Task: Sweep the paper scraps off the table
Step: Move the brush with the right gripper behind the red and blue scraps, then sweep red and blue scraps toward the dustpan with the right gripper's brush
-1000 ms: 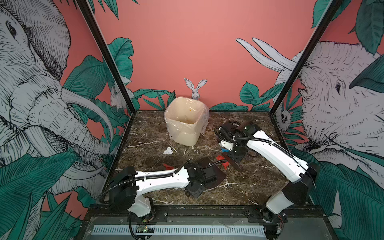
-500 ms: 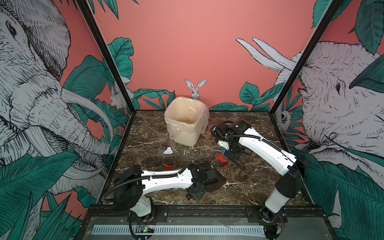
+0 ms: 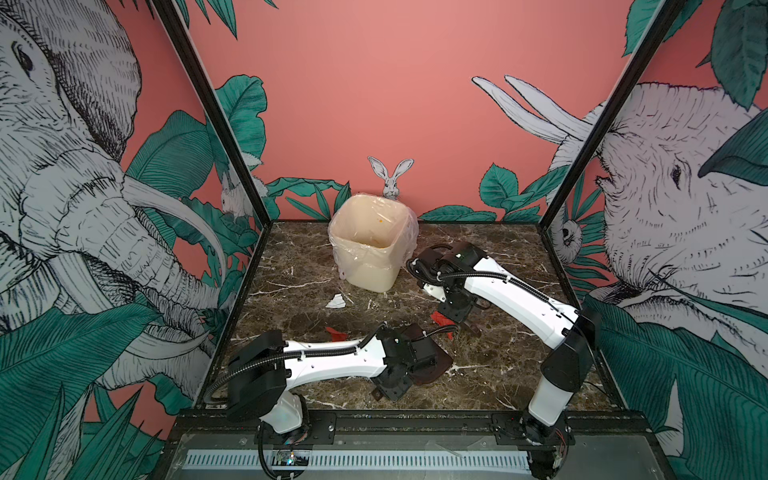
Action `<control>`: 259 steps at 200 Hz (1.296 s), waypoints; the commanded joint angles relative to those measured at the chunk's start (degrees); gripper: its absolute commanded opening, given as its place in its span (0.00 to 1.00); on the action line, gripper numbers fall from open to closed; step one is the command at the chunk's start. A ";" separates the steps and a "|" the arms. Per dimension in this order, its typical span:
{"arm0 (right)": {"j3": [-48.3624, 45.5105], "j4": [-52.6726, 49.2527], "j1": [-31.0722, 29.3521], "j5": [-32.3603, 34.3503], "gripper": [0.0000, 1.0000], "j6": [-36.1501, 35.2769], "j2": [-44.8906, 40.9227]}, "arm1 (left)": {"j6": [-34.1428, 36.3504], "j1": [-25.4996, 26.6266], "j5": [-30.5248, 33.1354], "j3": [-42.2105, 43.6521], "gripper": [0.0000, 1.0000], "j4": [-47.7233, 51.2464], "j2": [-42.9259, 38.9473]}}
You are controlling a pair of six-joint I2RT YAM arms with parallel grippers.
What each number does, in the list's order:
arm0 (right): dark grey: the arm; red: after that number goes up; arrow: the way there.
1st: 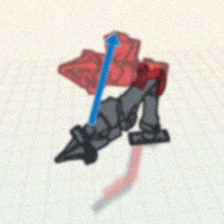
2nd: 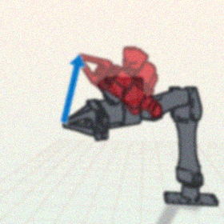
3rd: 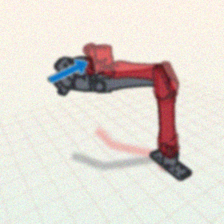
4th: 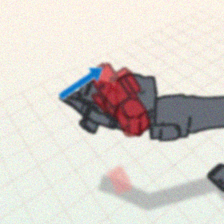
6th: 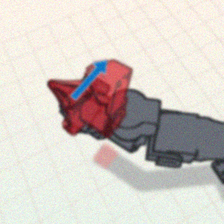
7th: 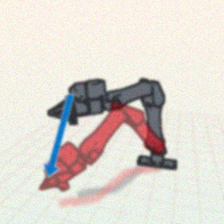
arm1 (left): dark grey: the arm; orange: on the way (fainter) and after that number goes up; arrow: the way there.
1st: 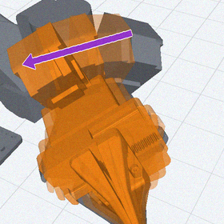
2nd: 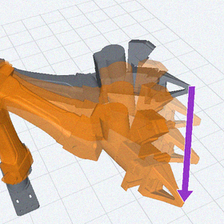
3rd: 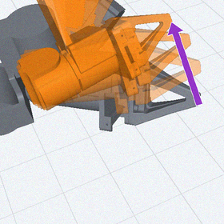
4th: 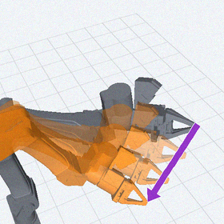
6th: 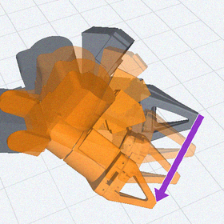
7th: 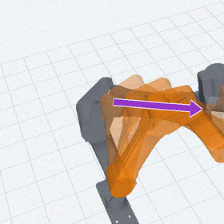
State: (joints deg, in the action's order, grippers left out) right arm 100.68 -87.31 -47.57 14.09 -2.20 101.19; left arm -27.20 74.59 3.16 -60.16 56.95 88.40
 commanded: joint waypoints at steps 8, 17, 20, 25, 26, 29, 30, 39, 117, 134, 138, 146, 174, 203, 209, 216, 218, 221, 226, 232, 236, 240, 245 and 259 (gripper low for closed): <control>2.16 -1.32 -1.18 -3.55 0.00 -0.35 -0.15 | -1.24 0.36 -0.12 0.38 0.00 0.23 0.02; 2.56 -1.31 -1.42 -4.15 0.00 -0.26 -0.63 | -1.34 0.34 0.00 0.51 0.00 0.25 -0.07; 2.62 -1.29 -1.41 -4.15 0.00 -0.20 -0.77 | -1.29 0.42 -0.04 0.54 0.00 0.25 -0.07; 2.80 -1.29 -1.55 -4.09 0.00 -0.10 -0.93 | -1.33 0.34 0.00 0.55 0.00 0.27 -0.07; 2.78 -1.29 -1.56 -4.08 0.00 -0.09 -0.96 | -1.35 0.36 -0.04 0.56 0.00 0.27 -0.07; 2.84 -1.28 -1.50 -3.94 0.00 -0.01 -1.15 | -1.33 0.38 -0.01 0.54 0.00 0.39 -0.07; 2.89 -1.24 -1.53 -3.87 0.00 -0.01 -1.16 | -1.35 0.38 0.00 0.51 0.00 0.42 -0.03; 3.02 -1.42 -1.51 -2.96 0.00 0.02 -1.47 | -1.38 0.37 0.01 0.47 0.00 0.69 0.08; 3.68 -0.49 -1.38 1.03 0.00 0.09 -0.32 | -2.25 0.38 2.01 0.66 0.00 1.53 -0.03; 3.99 -0.50 -1.21 1.04 0.00 -0.30 0.21 | -2.44 0.32 1.98 0.87 0.00 1.24 0.20; 3.99 -0.45 -1.21 1.03 0.00 -0.35 0.32 | -2.40 0.38 1.90 0.88 0.00 1.12 0.33; 4.08 -0.49 -1.12 0.95 0.00 -0.48 0.53 | -2.29 0.38 1.76 0.76 0.00 1.01 0.68; 3.99 -0.14 -1.03 0.35 0.00 -0.70 1.02 | -2.24 0.32 1.42 0.80 0.00 1.01 1.51; 3.56 0.12 -0.99 -0.28 0.00 -1.05 1.31 | -2.28 0.32 1.44 0.49 0.00 0.64 1.94; 3.53 0.11 -1.03 -0.36 0.00 -1.14 1.39 | -2.32 0.29 1.33 0.46 0.00 0.61 2.10; 3.55 -0.01 -1.03 -0.38 0.00 -1.23 1.62 | -2.25 0.30 1.15 0.46 0.00 0.57 2.28; 3.58 -0.11 -1.03 -0.42 0.00 -1.30 1.64 | -2.27 0.30 1.15 0.48 0.00 0.61 2.32; 3.54 -0.14 -1.01 -0.46 0.00 -1.25 1.70 | -2.31 0.22 0.97 0.44 0.00 0.62 2.38; 3.49 -0.11 -1.02 -0.46 0.00 -1.40 1.74 | -2.25 0.21 0.81 0.37 0.00 0.54 2.47; 3.51 -0.11 -1.03 -0.46 0.00 -1.49 1.74 | -2.20 0.12 0.54 0.32 0.00 0.43 2.54; 3.47 -0.11 -0.99 -0.47 0.00 -1.49 1.88 | -2.22 0.12 0.39 0.37 0.00 0.37 2.55; 3.47 -0.07 -1.03 -0.44 0.00 -1.58 1.84 | -2.20 0.03 0.20 0.40 0.00 0.21 2.44; 3.51 -0.01 -1.03 -0.46 0.00 -1.58 1.83 | -2.13 -0.12 -0.06 0.47 0.00 0.20 2.48; 3.55 0.02 -1.03 -0.55 0.00 -1.76 2.07 | -1.92 -0.49 -0.61 0.35 0.00 0.18 2.43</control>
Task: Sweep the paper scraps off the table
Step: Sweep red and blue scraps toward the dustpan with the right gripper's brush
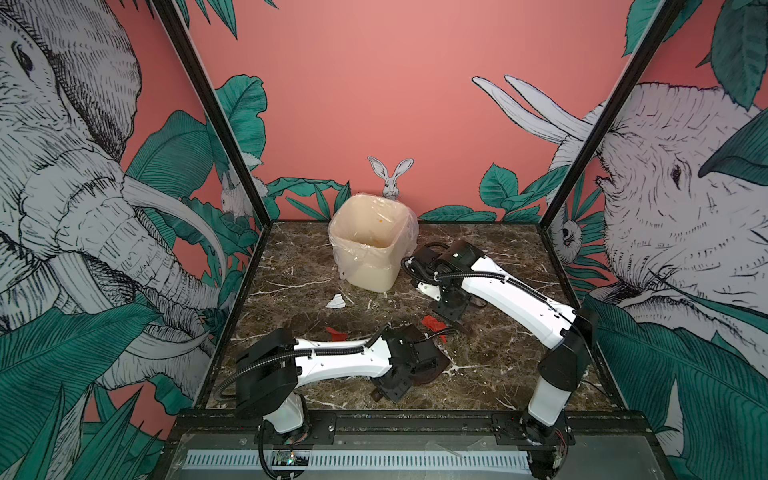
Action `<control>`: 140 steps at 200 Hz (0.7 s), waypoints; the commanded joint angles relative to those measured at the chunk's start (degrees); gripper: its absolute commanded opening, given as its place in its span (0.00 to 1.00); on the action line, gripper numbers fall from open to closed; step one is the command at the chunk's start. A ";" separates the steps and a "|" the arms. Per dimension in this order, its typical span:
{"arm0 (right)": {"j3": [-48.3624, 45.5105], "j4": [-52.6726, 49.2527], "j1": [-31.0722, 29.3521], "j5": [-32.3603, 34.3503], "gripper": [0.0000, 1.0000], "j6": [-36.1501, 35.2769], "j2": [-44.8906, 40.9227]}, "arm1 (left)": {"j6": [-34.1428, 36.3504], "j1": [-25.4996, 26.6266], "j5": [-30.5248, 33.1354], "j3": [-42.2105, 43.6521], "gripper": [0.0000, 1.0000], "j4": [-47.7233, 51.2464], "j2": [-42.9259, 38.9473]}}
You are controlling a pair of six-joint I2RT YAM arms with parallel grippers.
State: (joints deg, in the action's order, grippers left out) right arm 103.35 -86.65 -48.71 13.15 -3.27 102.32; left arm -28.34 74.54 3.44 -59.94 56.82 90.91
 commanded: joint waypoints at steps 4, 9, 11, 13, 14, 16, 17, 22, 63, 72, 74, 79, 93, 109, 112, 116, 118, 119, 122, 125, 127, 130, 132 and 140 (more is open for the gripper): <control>0.96 -0.71 0.10 0.39 0.00 -0.69 0.95 | -0.65 -0.57 -1.01 0.12 0.00 0.31 -0.04; 1.06 -0.67 0.12 0.39 0.00 -0.69 0.99 | -0.51 -0.72 -1.16 0.07 0.00 0.39 -0.12; 1.06 -0.69 0.11 0.39 0.00 -0.69 0.97 | -0.56 -0.83 -1.25 0.02 0.00 0.35 -0.12; 1.06 -0.71 0.11 0.39 0.00 -0.69 0.98 | -0.49 -0.81 -1.25 0.07 0.00 0.41 -0.12; 1.06 -0.71 0.11 0.43 0.00 -0.73 1.01 | -0.40 -0.89 -1.29 0.08 0.00 0.41 -0.12; 1.06 -0.67 0.10 0.40 0.00 -0.76 1.03 | -0.38 -1.02 -1.41 0.00 0.00 0.47 -0.17; 1.06 -0.63 0.10 0.39 0.00 -0.77 1.03 | -0.39 -1.04 -1.42 0.00 0.00 0.52 -0.14; 1.13 -0.62 0.21 0.39 0.00 -0.78 1.03 | -0.19 -1.19 -1.43 -0.08 0.00 0.57 -0.12; 1.16 -0.27 0.28 0.21 0.00 -1.04 1.39 | 1.13 -2.60 -2.21 -0.26 0.00 1.53 -0.39; 1.24 -0.18 0.28 0.21 0.00 -1.17 1.55 | 1.39 -2.89 -2.45 -0.23 0.00 1.59 -0.47; 1.24 -0.18 0.28 0.17 0.00 -1.20 1.61 | 1.49 -2.95 -2.47 -0.23 0.00 1.62 -0.47; 1.37 -0.16 0.29 0.08 0.00 -1.28 1.74 | 1.54 -3.12 -2.48 -0.20 0.00 1.77 -0.55; 1.64 -0.17 0.36 -0.11 0.00 -1.39 2.09 | 1.99 -3.52 -2.73 -0.22 0.00 1.81 -0.56; 2.16 -0.46 0.29 -0.62 0.00 -1.65 2.53 | 2.29 -4.03 -2.90 -0.23 0.00 1.81 -0.56; 2.27 -0.58 0.31 -0.66 0.00 -1.65 2.67 | 2.32 -4.14 -3.02 -0.21 0.00 1.81 -0.50; 2.42 -0.76 0.30 -0.81 0.00 -1.74 2.75 | 2.40 -4.14 -3.08 -0.25 0.00 1.81 -0.50; 2.50 -0.88 0.29 -0.84 0.00 -1.74 2.85 | 2.41 -4.14 -3.09 -0.26 0.00 1.81 -0.44; 2.57 -0.93 0.28 -0.79 0.00 -1.79 2.87 | 2.45 -4.19 -3.09 -0.22 0.00 1.81 -0.41; 2.68 -1.13 0.29 -0.92 0.00 -1.82 2.91 | 2.49 -4.23 -3.16 -0.20 0.00 1.81 -0.42; 2.85 -1.23 0.35 -0.93 0.00 -1.83 3.01 | 2.50 -4.23 -3.18 -0.19 0.00 1.81 -0.44; 2.94 -1.35 0.30 -1.00 0.00 -1.83 3.04 | 2.54 -4.23 -3.24 -0.20 0.00 1.81 -0.42; 3.03 -1.52 0.28 -1.08 0.00 -1.87 3.10 | 2.58 -4.27 -3.33 -0.20 0.00 1.81 -0.39; 3.07 -1.57 0.28 -1.10 0.00 -1.91 3.09 | 2.63 -4.31 -3.39 -0.22 0.00 1.81 -0.39; 3.26 -1.65 0.28 -1.30 0.00 -2.08 3.13 | 2.69 -4.32 -3.35 -0.31 0.00 1.92 -0.32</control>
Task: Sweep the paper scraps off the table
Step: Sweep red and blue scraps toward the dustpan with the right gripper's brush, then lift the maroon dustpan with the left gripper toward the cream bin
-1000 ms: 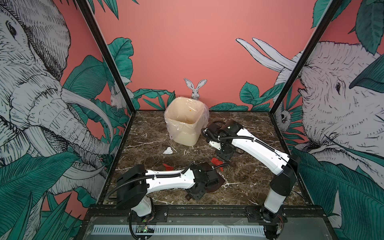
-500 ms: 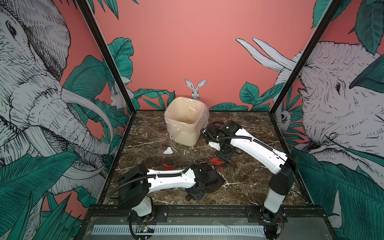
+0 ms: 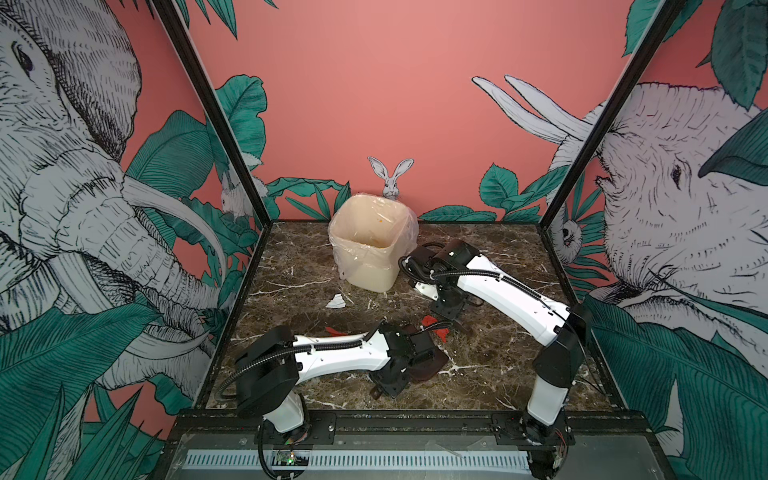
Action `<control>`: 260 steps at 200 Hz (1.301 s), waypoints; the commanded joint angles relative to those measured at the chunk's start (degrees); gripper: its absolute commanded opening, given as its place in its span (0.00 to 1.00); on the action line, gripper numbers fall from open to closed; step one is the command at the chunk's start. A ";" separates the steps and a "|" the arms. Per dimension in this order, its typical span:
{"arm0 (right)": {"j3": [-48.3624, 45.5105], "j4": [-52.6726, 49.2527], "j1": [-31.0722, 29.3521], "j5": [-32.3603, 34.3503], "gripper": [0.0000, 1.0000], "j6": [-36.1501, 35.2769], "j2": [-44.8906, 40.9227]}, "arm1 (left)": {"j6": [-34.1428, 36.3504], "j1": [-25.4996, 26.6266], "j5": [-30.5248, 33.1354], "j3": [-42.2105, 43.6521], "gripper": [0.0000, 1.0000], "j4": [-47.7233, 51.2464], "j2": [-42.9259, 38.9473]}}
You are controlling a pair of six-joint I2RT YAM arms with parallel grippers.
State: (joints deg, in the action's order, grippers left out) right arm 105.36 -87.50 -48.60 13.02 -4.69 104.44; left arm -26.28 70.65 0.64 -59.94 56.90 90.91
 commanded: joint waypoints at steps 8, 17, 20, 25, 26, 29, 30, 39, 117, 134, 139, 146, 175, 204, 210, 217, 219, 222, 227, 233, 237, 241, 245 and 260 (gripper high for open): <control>1.34 -0.99 0.11 -1.77 0.00 -0.76 1.00 | 0.71 -0.53 -0.60 -0.28 0.00 1.86 -0.34; 1.34 -0.98 -0.02 -2.43 0.00 -0.85 0.96 | 0.86 -0.59 -0.64 -0.27 0.00 1.89 -0.26; 1.34 -1.08 -0.15 -2.68 0.00 -0.85 1.01 | 0.87 -0.62 -0.64 -0.33 0.00 1.97 -0.22; 1.41 -1.30 -0.28 -2.92 0.00 -0.85 0.96 | 0.94 -0.61 -0.64 -0.36 0.00 1.95 -0.18; 1.46 -1.33 -0.36 -2.96 0.00 -0.85 0.99 | 0.96 -0.61 -0.64 -0.36 0.00 1.97 -0.19; 1.55 -1.43 -0.36 -3.08 0.00 -0.85 0.99 | 0.97 -0.68 -0.57 -0.42 0.00 2.06 -0.18; 1.59 -1.53 -0.42 -3.26 0.00 -0.85 1.04 | 0.97 -0.69 -0.56 -0.43 0.00 2.06 -0.19; 1.89 -1.96 -0.78 -4.33 0.00 -0.83 1.05 | 1.06 -0.77 -0.56 -0.53 0.00 2.12 -0.13; 4.41 -4.36 -5.49 -16.62 0.00 0.38 -4.11 | 1.54 -0.93 0.10 -1.40 0.00 2.85 0.05; 4.59 -4.32 -5.67 -17.04 0.00 0.69 -5.67 | 1.41 -0.96 0.51 -1.41 0.00 3.02 -0.10; 4.55 -4.33 -5.63 -16.64 0.00 0.81 -6.12 | 1.34 -0.98 0.56 -1.45 0.00 3.00 -0.19; 4.50 -4.23 -5.55 -15.74 0.00 0.99 -6.70 | 1.27 -0.99 0.54 -1.41 0.00 3.01 -0.15; 5.46 -5.51 -5.01 -9.02 0.00 1.52 -6.82 | 1.28 -0.96 0.57 -1.60 0.00 3.13 -0.22; 5.73 -5.21 -3.56 -3.75 0.00 2.23 -6.35 | 1.28 -0.96 0.65 -1.77 0.00 3.39 -0.34; 5.73 -5.19 -3.20 -2.50 0.00 2.31 -5.95 | 1.24 -0.96 0.70 -1.84 0.00 3.43 -0.30; 5.73 -5.22 -2.99 -1.76 0.00 2.32 -5.71 | 1.28 -0.96 0.89 -2.00 0.00 3.48 -0.33; 5.73 -5.24 -2.87 -1.48 0.00 2.36 -5.55 | 1.25 -0.96 0.86 -2.04 0.00 3.52 -0.35; 5.73 -5.28 -2.79 -1.08 0.00 2.40 -5.44 | 1.24 -0.96 1.06 -2.13 0.00 3.60 -0.38; 5.60 -5.13 -2.57 -0.53 0.00 2.55 -5.49 | 1.25 -0.96 1.24 -2.30 0.00 3.70 -0.46; 5.35 -4.81 -2.27 -0.07 0.00 2.58 -5.58 | 1.15 -0.96 1.52 -2.37 0.00 3.76 -0.67; 5.18 -4.59 -2.06 0.18 0.00 2.73 -5.76 | 1.16 -1.00 1.82 -2.44 0.00 3.82 -0.79; 4.96 -4.24 -1.91 0.71 0.00 2.90 -6.01 | 1.15 -0.98 2.11 -2.52 0.00 3.84 -1.02; 4.78 -3.90 -1.60 1.52 0.00 3.20 -6.34 | 1.16 -0.96 2.37 -2.57 0.00 3.89 -1.23; 3.49 -1.50 -0.24 3.95 0.00 4.34 -8.36 | 0.98 -0.96 3.45 -2.55 0.00 3.63 -2.41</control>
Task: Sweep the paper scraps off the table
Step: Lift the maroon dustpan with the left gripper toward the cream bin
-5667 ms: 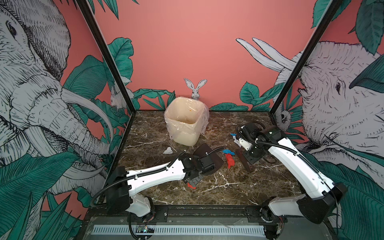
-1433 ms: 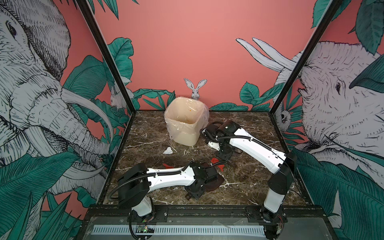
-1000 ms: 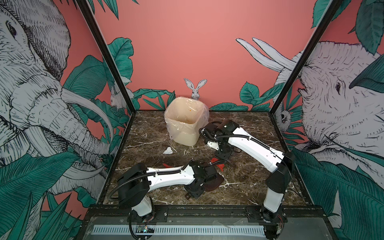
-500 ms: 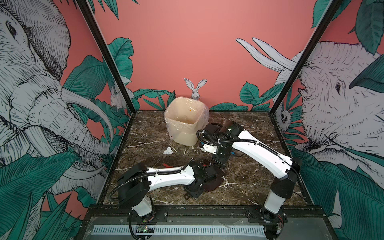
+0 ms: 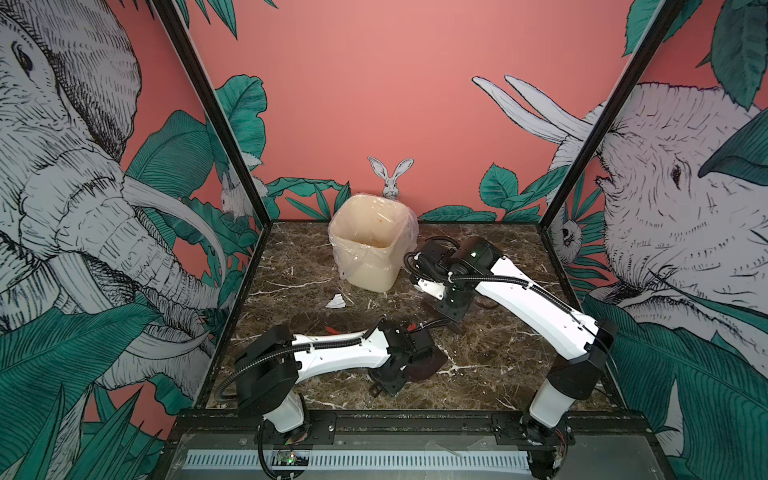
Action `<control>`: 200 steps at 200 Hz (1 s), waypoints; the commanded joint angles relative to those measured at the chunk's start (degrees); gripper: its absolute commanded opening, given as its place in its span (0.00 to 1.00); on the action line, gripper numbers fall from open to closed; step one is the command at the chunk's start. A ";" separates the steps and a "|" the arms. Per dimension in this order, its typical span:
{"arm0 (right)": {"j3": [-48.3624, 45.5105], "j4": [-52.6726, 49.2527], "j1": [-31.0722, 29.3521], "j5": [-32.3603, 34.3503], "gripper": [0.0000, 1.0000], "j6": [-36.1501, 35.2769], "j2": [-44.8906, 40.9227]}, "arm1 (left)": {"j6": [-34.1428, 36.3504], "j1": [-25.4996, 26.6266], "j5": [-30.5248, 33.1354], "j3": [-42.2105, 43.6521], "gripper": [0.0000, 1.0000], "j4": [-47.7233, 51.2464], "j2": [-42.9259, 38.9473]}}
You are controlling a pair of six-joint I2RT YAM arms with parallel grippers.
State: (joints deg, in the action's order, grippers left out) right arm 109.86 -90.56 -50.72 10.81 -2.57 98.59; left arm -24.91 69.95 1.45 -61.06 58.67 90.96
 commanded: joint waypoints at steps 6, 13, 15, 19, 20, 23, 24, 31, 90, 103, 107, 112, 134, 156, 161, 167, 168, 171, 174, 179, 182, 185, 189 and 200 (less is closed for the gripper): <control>-1.76 2.92 2.57 7.03 0.00 2.75 -3.55 | -0.49 -0.28 3.13 -1.31 0.00 1.65 -3.16; -2.87 4.25 3.55 6.93 0.00 2.99 -4.98 | -0.68 -0.30 3.87 -1.34 0.00 1.45 -3.93; -3.13 4.61 3.84 6.77 0.00 3.09 -5.35 | -0.76 -0.25 4.16 -1.28 0.00 1.40 -4.18; -3.55 5.19 4.40 6.36 0.00 3.22 -6.04 | -0.75 -0.17 4.57 -1.26 0.00 1.29 -4.71; -3.71 5.34 4.53 6.26 0.00 3.29 -6.22 | -0.71 -0.17 4.68 -1.26 0.00 1.28 -4.77; -4.03 5.69 4.94 6.05 0.00 3.49 -6.41 | -0.61 -0.17 5.00 -1.26 0.00 1.11 -5.20; -4.08 5.81 5.07 5.97 0.00 3.56 -6.40 | -0.64 -0.12 5.16 -1.26 0.00 1.06 -5.32; -4.89 6.52 5.89 5.66 0.00 3.88 -8.43 | -0.84 -0.08 6.11 -1.26 0.00 1.03 -6.22; -10.80 9.86 9.92 -0.61 0.00 5.89 -15.59 | -0.71 0.25 14.26 -4.26 0.00 4.35 -11.87; -12.04 10.13 10.16 -1.95 0.00 6.26 -16.76 | -0.60 0.26 15.36 -5.54 0.00 5.76 -12.67; -12.44 10.14 10.19 -2.57 0.00 6.33 -17.12 | -0.46 0.27 15.72 -5.91 0.00 6.10 -12.92; -13.08 10.30 10.27 -3.13 0.00 6.47 -17.59 | -0.45 0.27 16.08 -6.43 0.00 6.61 -13.27; -16.61 11.24 10.94 -5.28 0.00 6.85 -19.70 | 0.05 0.24 17.38 -8.70 0.00 8.24 -14.72; -19.75 12.06 11.86 -7.59 0.00 7.38 -21.33 | -0.01 0.26 18.20 -12.54 0.00 12.52 -14.98; -20.38 12.28 11.87 -8.20 0.00 7.53 -21.70 | -0.14 0.26 18.44 -13.66 0.00 13.83 -14.85; -21.02 12.55 12.07 -8.94 0.00 7.71 -22.20 | -0.23 0.27 18.50 -14.95 0.00 15.35 -14.56; -21.15 12.58 12.06 -9.08 0.00 7.73 -22.29 | -0.23 0.22 18.50 -15.14 0.00 15.65 -14.53; -21.28 12.60 12.12 -9.34 0.00 7.75 -22.41 | -0.19 0.22 18.50 -15.88 0.00 16.34 -14.43; -21.62 12.64 12.19 -9.71 0.00 7.91 -22.67 | -0.23 0.25 18.50 -16.49 0.00 17.23 -14.33; -21.98 12.67 12.27 -10.12 0.00 8.01 -23.01 | -0.29 0.27 18.50 -17.47 0.00 18.37 -14.24; -22.12 12.69 12.34 -10.29 0.00 8.14 -23.13 | -0.38 0.27 18.50 -18.18 0.00 19.05 -14.15; -22.25 12.65 12.34 -10.39 0.00 8.11 -23.27 | -0.47 0.27 18.56 -18.80 0.00 19.61 -14.14; -22.47 12.62 12.46 -10.66 0.00 8.11 -23.49 | -0.64 0.27 18.46 -19.49 0.00 20.42 -14.14; -22.81 12.36 12.57 -10.79 0.00 8.19 -23.95 | -0.95 0.27 17.86 -21.28 0.00 21.95 -14.36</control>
State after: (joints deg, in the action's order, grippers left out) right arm 87.42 -79.53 -38.61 2.28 4.54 76.93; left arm -24.80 69.97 18.06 -77.95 72.55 77.71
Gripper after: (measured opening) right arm 0.292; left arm 0.291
